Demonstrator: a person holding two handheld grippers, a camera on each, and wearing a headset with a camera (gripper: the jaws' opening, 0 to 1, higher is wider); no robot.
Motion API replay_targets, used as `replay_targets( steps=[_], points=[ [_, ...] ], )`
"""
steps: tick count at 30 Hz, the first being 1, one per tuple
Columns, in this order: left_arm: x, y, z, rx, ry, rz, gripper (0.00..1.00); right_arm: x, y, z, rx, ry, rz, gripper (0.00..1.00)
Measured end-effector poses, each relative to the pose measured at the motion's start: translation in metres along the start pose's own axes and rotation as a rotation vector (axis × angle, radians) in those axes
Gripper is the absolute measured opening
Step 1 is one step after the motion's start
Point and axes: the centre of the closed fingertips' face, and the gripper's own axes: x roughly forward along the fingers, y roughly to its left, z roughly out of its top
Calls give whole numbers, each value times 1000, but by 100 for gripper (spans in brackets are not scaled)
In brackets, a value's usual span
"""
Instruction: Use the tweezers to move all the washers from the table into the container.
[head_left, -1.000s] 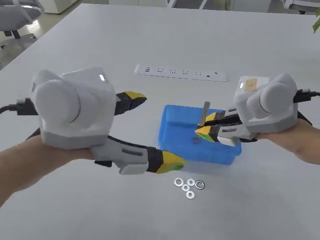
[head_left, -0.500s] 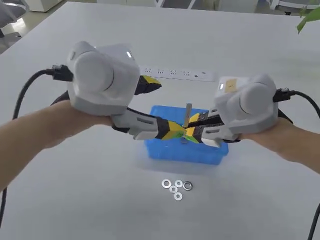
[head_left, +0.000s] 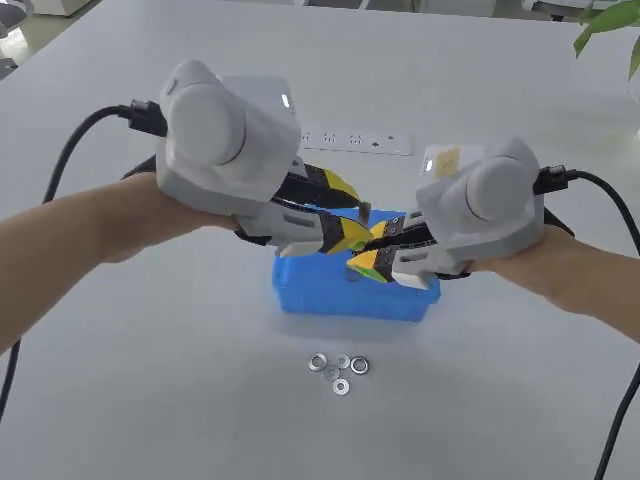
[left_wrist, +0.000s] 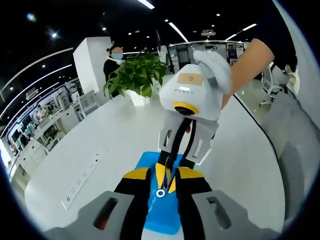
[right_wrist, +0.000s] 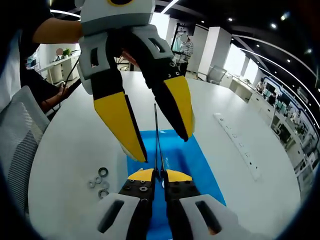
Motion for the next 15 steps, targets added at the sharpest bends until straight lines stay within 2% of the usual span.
replay_targets(
  steps=[3, 5, 7, 11, 15],
  points=[
    [1, 0, -1, 55, 28, -8, 13, 1, 0, -1, -7, 4, 3, 8],
    [1, 0, -2, 69, 37, -14, 10, 1, -1, -1, -3, 4, 0, 8],
    [0, -2, -1, 57, 30, -32, 8, 1, -2, 0, -3, -1, -2, 8],
    [-2, -1, -2, 49, 34, -37, 8, 2, 0, 1, -10, 0, 3, 8],
    [-4, -7, -4, 39, 49, -60, 7, 3, 4, 2, -24, 2, 17, 8]
  ],
)
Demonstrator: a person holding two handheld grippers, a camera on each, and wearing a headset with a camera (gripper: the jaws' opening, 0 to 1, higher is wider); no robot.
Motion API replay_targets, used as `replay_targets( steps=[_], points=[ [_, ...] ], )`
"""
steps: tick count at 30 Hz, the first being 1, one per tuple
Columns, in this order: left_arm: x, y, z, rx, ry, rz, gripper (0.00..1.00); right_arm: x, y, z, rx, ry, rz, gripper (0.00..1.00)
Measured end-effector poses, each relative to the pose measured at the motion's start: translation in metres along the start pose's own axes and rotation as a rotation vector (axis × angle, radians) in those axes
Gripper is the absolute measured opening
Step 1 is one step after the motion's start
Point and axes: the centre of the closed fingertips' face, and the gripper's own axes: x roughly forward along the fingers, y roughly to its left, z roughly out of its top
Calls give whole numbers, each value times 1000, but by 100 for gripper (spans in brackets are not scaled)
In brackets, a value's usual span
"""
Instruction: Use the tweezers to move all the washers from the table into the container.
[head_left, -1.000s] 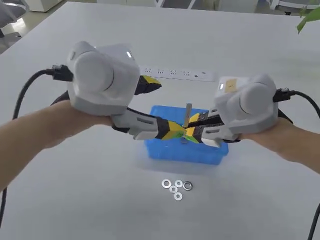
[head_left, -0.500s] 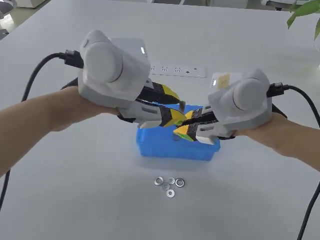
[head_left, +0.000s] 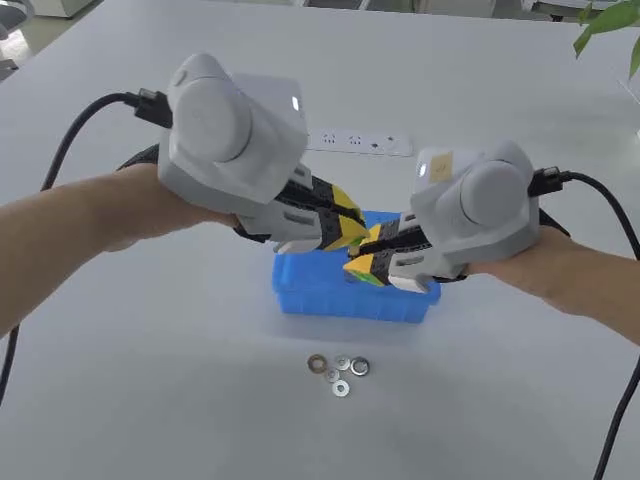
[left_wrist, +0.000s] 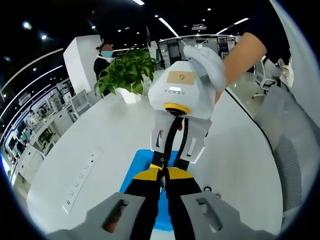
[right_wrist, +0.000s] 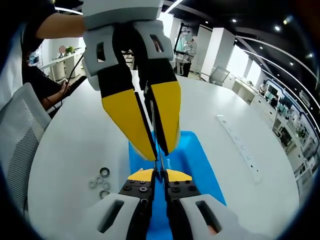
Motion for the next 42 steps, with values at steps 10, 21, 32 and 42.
replay_targets(
  steps=[10, 21, 32, 42],
  points=[
    [-7, -2, 4, 10, 14, -17, 6, -1, 4, 11, -13, -32, 13, 10],
    [-14, 2, 19, 31, 6, -14, 6, -12, -9, 5, 19, -17, -71, 17],
    [-26, -5, 22, 59, 42, -15, 6, -40, -14, -9, 71, -26, -153, 19],
    [-41, -27, 24, 57, 69, -31, 6, -77, -1, -24, 118, -45, -215, 22]
  ],
)
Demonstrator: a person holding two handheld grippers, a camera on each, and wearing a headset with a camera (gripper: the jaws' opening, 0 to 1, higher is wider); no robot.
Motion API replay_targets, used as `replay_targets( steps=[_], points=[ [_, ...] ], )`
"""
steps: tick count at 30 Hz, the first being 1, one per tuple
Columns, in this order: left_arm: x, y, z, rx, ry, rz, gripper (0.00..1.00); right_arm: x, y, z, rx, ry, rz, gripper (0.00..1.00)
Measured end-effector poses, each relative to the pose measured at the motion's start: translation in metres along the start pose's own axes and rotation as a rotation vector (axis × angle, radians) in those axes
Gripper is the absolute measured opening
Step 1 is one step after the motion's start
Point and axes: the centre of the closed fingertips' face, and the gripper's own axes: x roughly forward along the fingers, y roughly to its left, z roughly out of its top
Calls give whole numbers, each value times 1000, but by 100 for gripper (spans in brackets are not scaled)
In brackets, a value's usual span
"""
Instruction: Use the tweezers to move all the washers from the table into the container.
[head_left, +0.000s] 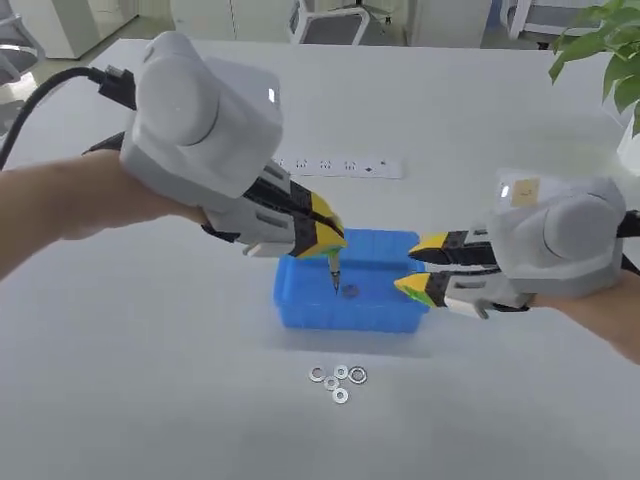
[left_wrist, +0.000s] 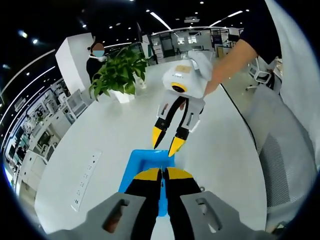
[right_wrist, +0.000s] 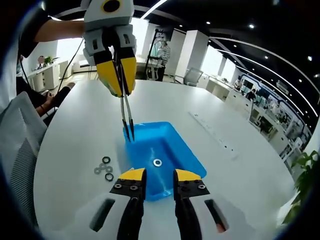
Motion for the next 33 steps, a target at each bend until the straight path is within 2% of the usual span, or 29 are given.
replay_targets(
  steps=[5, 8, 12, 14, 16, 19, 24, 28, 30, 33],
  points=[
    [-5, -14, -2, -1, 12, -7, 6, -13, 15, -8, 20, -10, 9, 24],
    [-5, -22, -4, -15, 15, -3, 6, -22, 33, -12, 60, -35, 22, 25],
    [1, -42, -10, -41, 9, -17, 6, -29, 56, -28, 54, -4, 54, 28],
    [3, -47, -13, -55, 3, -15, 6, -32, 61, -36, 73, 6, 65, 29],
    [5, -49, -19, -109, -16, 12, 6, -36, 69, -43, 74, 17, 71, 29],
    [8, -55, -27, -109, -8, 14, 6, -43, 79, -51, 96, 21, 81, 30],
    [10, -59, -29, -114, -8, 15, 6, -49, 92, -55, 163, -3, 112, 37],
    [14, -63, -32, -100, 0, 3, 6, -49, 100, -60, 165, 5, 115, 40],
    [17, -66, -34, -97, 5, -5, 6, -50, 104, -63, 150, 26, 121, 40],
    [19, -69, -36, -98, 12, -15, 6, -51, 108, -62, 147, 20, 125, 42]
  ],
)
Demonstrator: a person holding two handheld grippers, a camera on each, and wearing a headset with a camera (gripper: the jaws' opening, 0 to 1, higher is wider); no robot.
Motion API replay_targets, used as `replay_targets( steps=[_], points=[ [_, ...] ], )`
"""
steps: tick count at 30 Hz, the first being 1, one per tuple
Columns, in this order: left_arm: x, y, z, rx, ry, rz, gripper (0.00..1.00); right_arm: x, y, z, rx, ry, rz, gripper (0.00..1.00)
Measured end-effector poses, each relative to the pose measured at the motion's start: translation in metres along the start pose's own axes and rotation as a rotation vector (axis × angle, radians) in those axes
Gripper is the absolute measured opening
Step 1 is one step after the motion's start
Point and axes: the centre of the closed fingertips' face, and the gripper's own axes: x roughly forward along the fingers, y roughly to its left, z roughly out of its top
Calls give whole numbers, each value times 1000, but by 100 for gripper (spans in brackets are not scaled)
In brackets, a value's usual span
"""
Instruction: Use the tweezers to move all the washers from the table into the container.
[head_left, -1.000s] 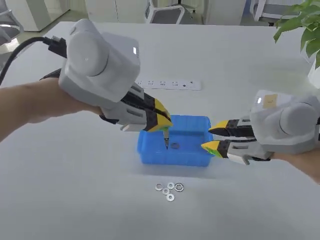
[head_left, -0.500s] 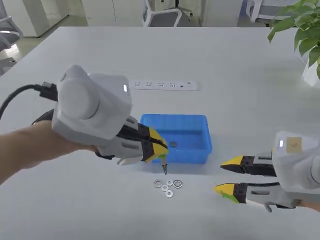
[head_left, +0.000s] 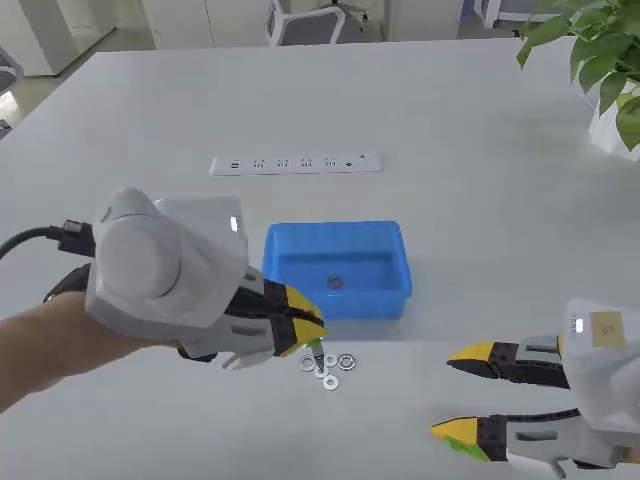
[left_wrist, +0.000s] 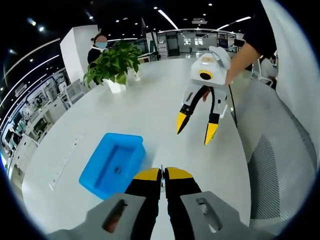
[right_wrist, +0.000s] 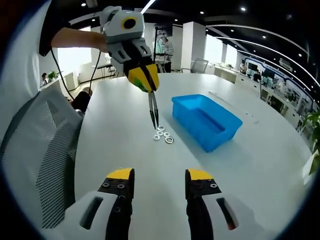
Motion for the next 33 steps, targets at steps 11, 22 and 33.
replay_targets(
  steps=[11, 22, 33],
  points=[
    [9, -10, -7, 6, 9, -15, 6, 2, 11, -11, 34, 13, 38, 51],
    [12, -10, -3, 7, 0, -20, 6, 3, 19, -14, 40, 16, 64, 54],
    [15, -13, -5, 6, 13, -38, 6, 3, 27, -20, 55, 34, 98, 54]
  ],
)
